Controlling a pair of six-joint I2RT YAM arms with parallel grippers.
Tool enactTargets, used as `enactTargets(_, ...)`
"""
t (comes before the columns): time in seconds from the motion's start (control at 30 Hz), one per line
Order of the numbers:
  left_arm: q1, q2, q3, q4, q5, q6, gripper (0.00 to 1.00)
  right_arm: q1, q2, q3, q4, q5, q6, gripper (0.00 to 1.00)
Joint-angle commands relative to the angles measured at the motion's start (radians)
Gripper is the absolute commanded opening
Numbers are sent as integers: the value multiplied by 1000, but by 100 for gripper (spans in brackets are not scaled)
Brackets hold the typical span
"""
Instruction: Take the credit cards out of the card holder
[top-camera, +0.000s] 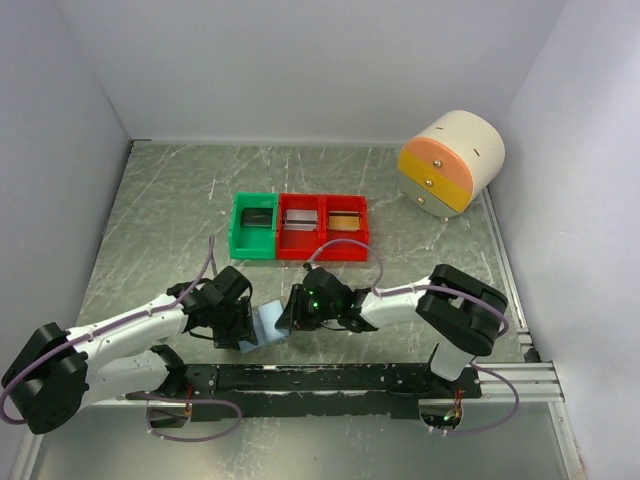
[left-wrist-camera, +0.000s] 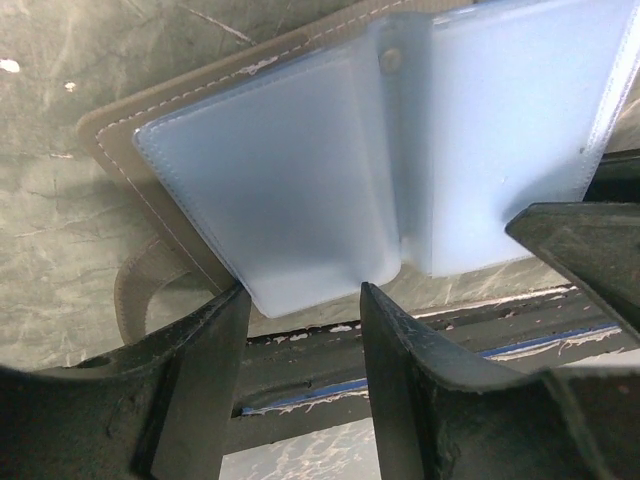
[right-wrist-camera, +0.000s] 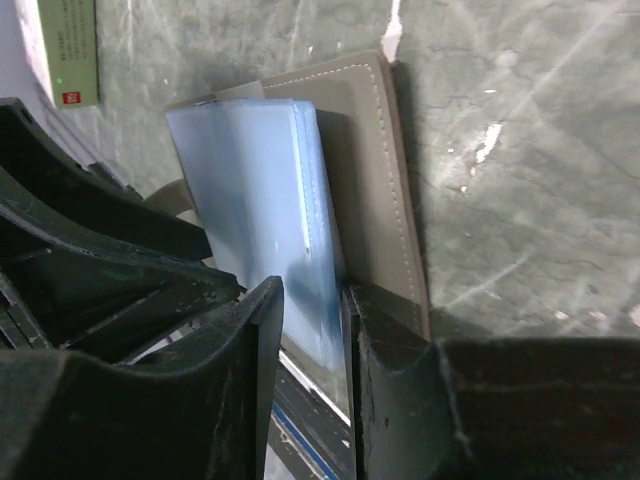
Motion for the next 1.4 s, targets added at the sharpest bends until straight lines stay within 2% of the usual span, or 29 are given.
enactTargets(0.0,-17,15,-50,103,-30,-8,59,5,45,-16,157,-75,65,30)
enactTargets(0.07,-17,12,-48,101,-33,-1,58,5,51,-11,163,-73,69,28)
enactTargets(0.17,-16,5,-41,89,-40,4,57,5,48,7,129,-53,63,21)
enactTargets(0.3,-17,-15,-40,80,-49,4,56,4,42,53,12,-16,25,11)
enactTargets(0.37,-16,-22,-37,76,-54,7,56,4,39,74,-46,1,1,12)
enactTargets(0.6,-17,-28,-21,73,-56,23,55,3,16,100,-135,48,-32,29)
enactTargets(0.93,-17,-25,-8,68,-65,34,53,3,11,182,-315,144,-92,34)
enactTargets(1.2,-17,-20,3,63,-70,43,52,4,11,213,-376,170,-125,33)
enactTargets(1.37,-16,-21,9,66,-68,52,52,4,-1,208,-379,170,-137,19)
